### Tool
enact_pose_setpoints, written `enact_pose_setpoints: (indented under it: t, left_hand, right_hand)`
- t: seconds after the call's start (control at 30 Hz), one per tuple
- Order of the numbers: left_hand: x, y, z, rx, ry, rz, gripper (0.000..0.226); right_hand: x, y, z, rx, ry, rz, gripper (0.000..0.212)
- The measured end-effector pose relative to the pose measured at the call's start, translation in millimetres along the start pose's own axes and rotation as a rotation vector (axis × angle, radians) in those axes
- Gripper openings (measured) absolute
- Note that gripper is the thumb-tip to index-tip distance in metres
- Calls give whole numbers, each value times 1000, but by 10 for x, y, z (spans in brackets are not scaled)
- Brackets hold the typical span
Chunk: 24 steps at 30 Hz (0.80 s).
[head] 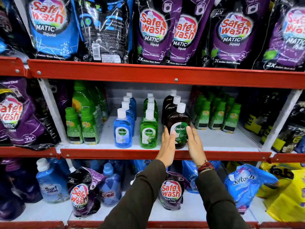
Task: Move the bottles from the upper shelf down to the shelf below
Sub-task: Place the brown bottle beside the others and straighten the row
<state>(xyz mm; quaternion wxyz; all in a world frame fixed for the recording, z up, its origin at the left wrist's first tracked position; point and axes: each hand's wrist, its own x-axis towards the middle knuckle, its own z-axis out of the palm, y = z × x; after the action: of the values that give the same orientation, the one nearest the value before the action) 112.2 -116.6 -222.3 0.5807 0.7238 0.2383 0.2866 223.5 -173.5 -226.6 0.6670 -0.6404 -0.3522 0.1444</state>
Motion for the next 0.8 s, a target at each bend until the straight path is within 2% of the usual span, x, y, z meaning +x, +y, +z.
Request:
enact_pose_setpoints:
  t: [0.1,0.27,0.37,0.43,0.47,0.57,0.67,0.73,0.8]
  left_hand:
    - [48,-2,-13,-10,-2,-13,67]
    - [38,-53,-30,-13,-17,-8,68]
    - [34,-105,-32,12,1,3,69]
    - [-11,-167,-46,43,78,86,65]
    - [-52,-200,-69,56,152,168,61]
    - [-148,-264,-224,72,465,389,44]
    - [-106,-294,-417,-42,658,390,39]
    - [-63,-302,-522,-105,653,299,43]
    - [-30,-325,-602,-152,570,193,47]
  right_hand:
    - [-18,66,6,-16,15,-4,55]
    - [-11,87,-15,-43,9,15,45]
    - [-64,90,12,-52,47,10,56]
    - [-124,89,58,-111,166,14,61]
    - [-157,89,86,-139,246,-25,57]
    - [-261,55,229,-98,349,-180,31]
    - [-346,21,457,-4,202,-193,28]
    - [-394,-6,625,22,39,-140,40]
    - [-417,-19,764,13,-73,-53,50]
